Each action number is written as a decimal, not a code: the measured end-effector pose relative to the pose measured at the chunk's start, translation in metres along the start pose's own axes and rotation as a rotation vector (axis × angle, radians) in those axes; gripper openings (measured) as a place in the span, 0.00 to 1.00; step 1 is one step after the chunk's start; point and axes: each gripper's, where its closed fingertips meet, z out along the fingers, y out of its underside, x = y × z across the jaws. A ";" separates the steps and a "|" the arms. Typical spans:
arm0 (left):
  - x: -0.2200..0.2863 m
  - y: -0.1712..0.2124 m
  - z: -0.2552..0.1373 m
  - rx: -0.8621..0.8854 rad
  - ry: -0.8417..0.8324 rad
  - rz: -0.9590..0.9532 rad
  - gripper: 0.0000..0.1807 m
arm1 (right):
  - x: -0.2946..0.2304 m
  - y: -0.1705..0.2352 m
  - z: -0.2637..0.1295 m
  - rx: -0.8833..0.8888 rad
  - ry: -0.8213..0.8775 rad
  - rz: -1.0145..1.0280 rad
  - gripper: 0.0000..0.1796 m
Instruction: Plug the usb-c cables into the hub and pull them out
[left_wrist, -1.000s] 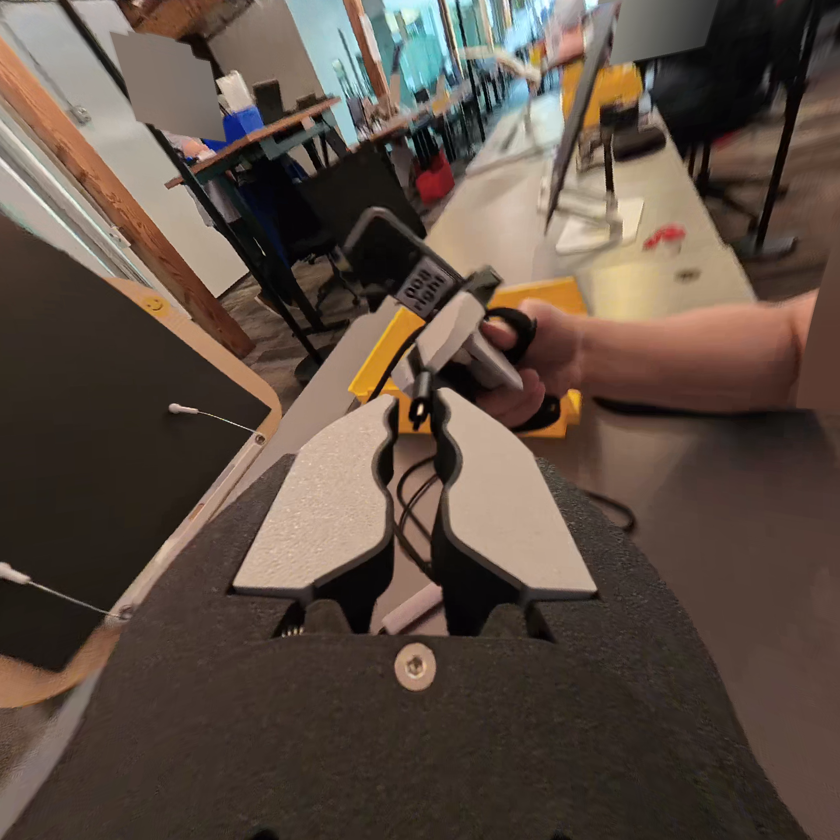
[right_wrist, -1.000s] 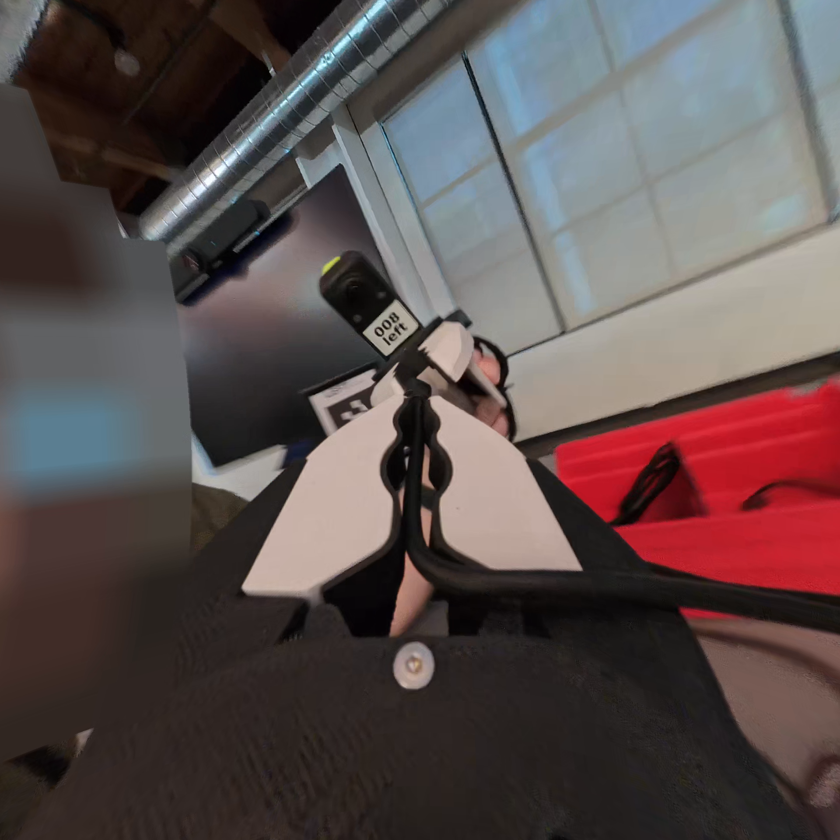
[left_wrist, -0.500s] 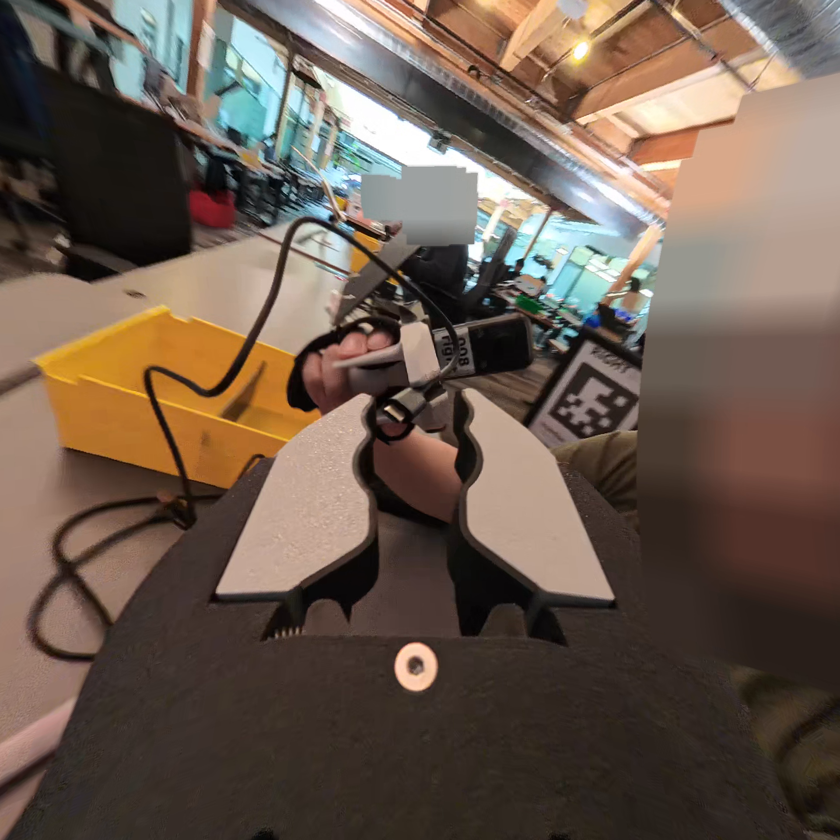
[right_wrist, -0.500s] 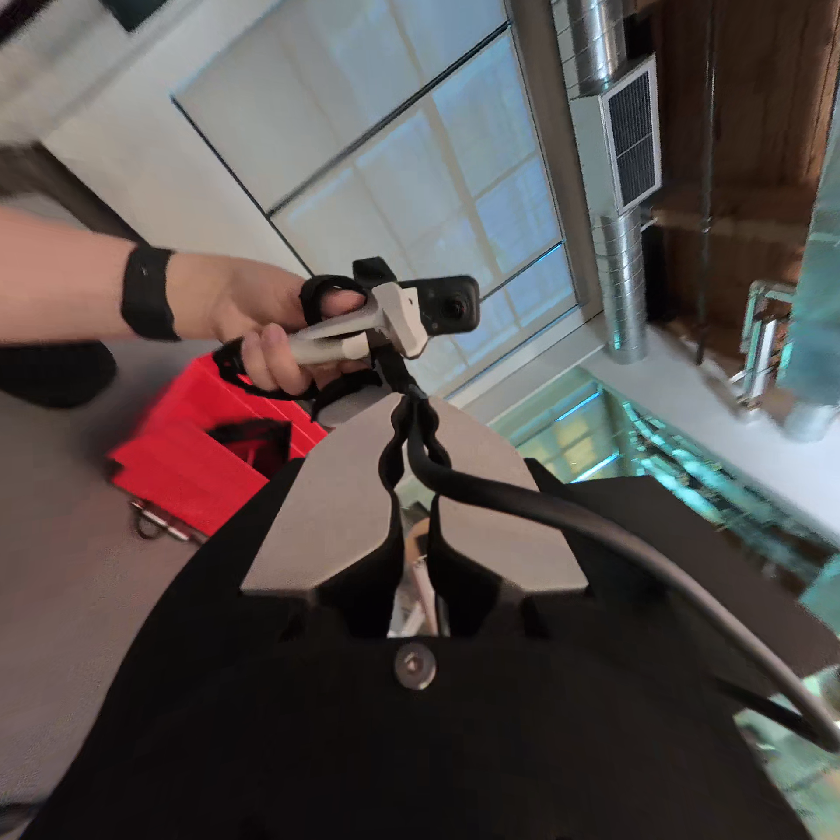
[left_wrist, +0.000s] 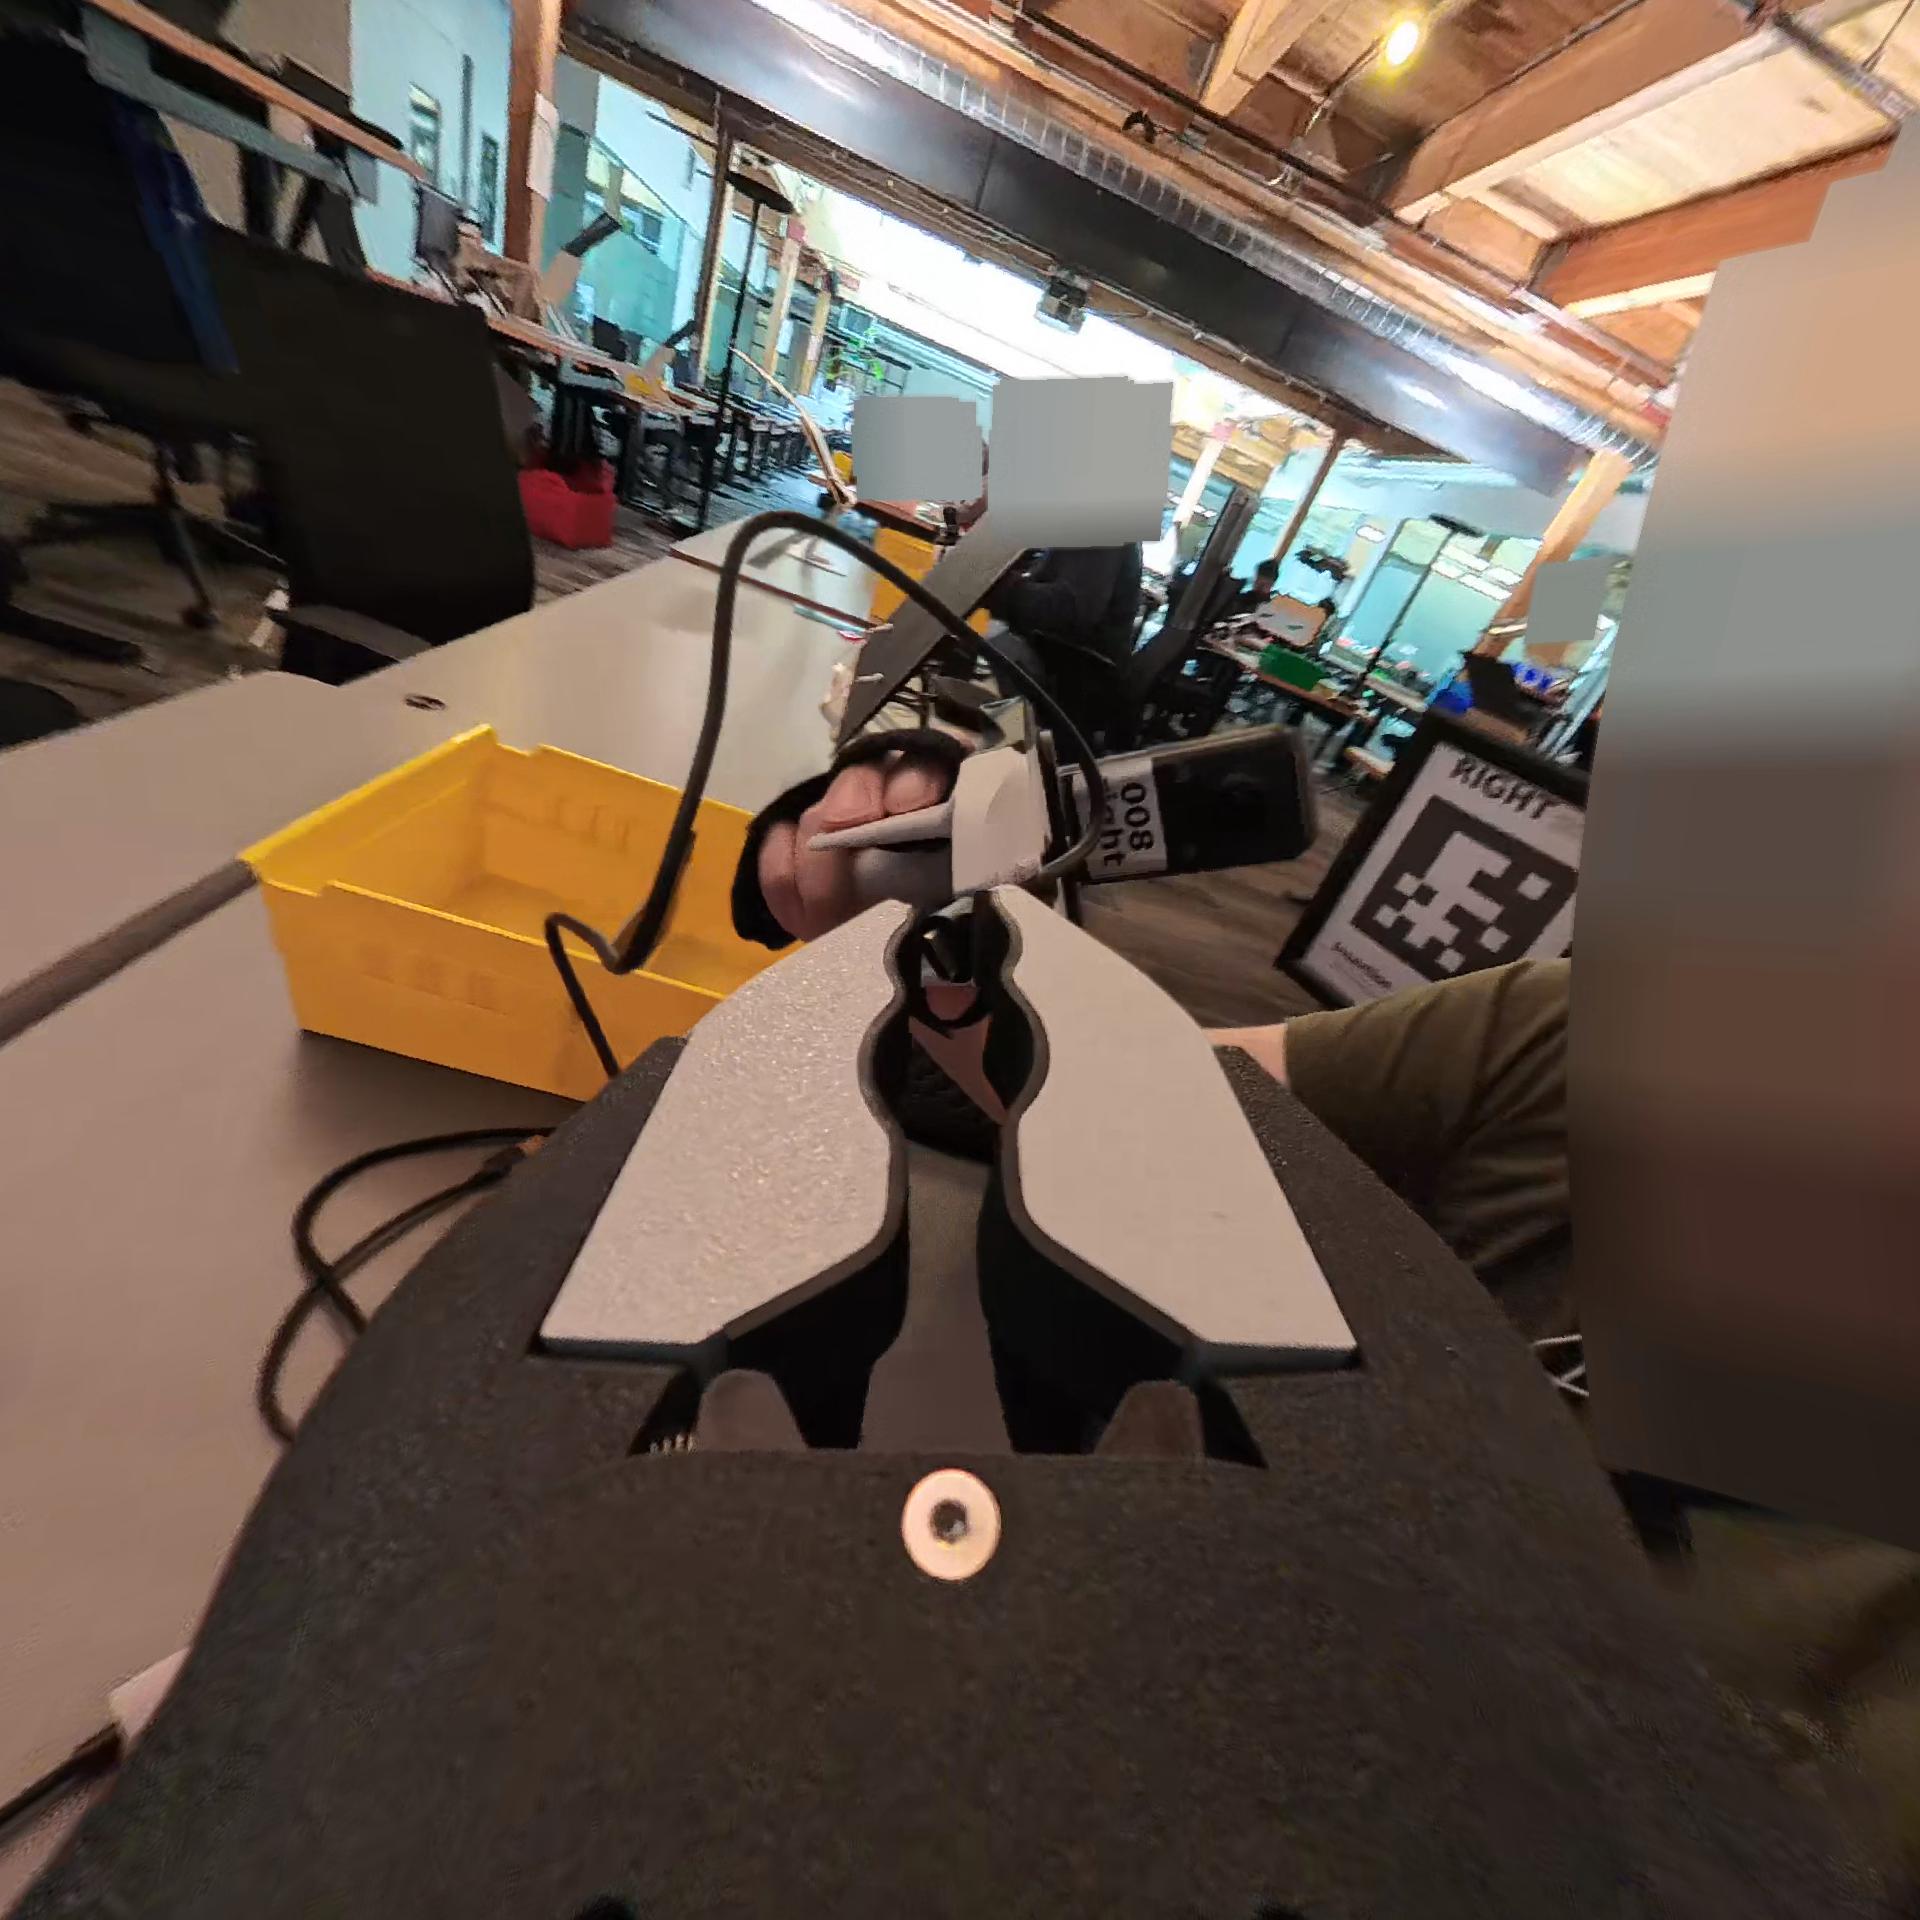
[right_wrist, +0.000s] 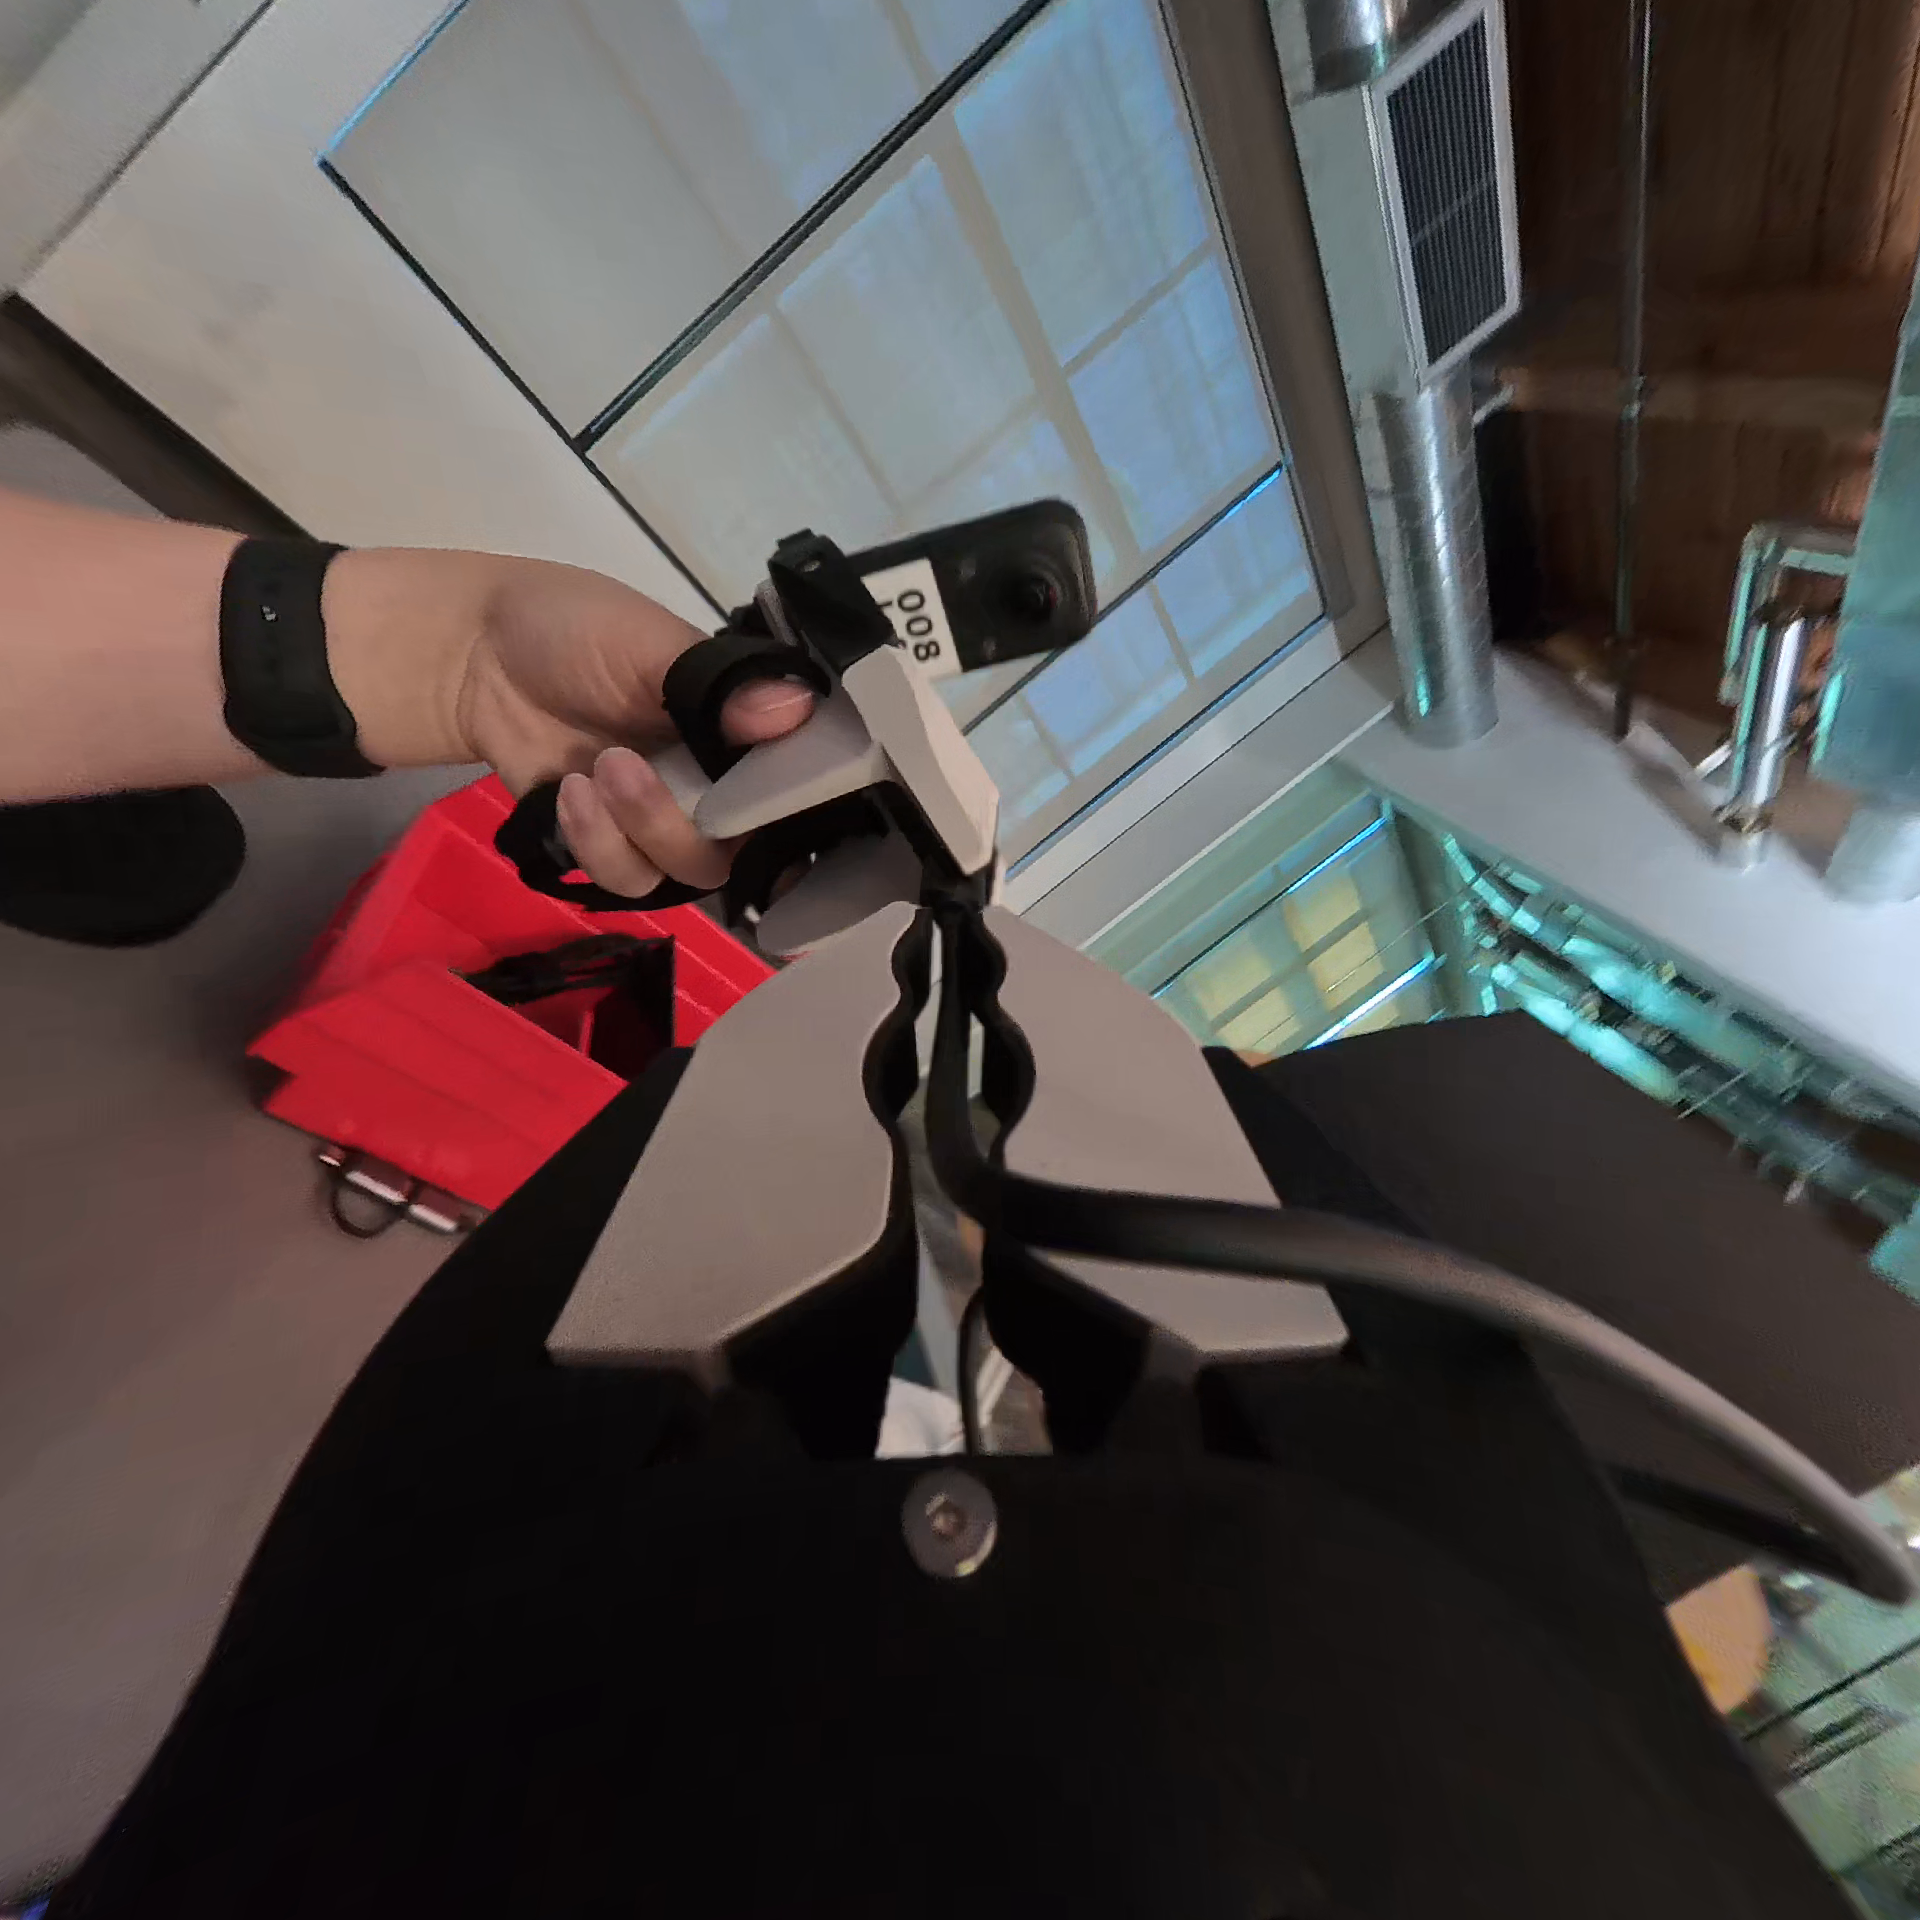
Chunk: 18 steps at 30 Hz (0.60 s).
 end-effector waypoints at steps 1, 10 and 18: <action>-0.001 -0.002 -0.001 0.005 -0.021 0.021 0.05 | 0.000 0.001 0.002 -0.005 -0.006 0.042 0.06; -0.002 -0.007 0.002 0.037 -0.041 0.075 0.05 | 0.007 0.008 0.012 -0.059 0.117 0.098 0.09; -0.001 -0.010 0.004 0.056 -0.030 0.069 0.05 | 0.012 0.003 0.010 -0.039 0.143 0.115 0.08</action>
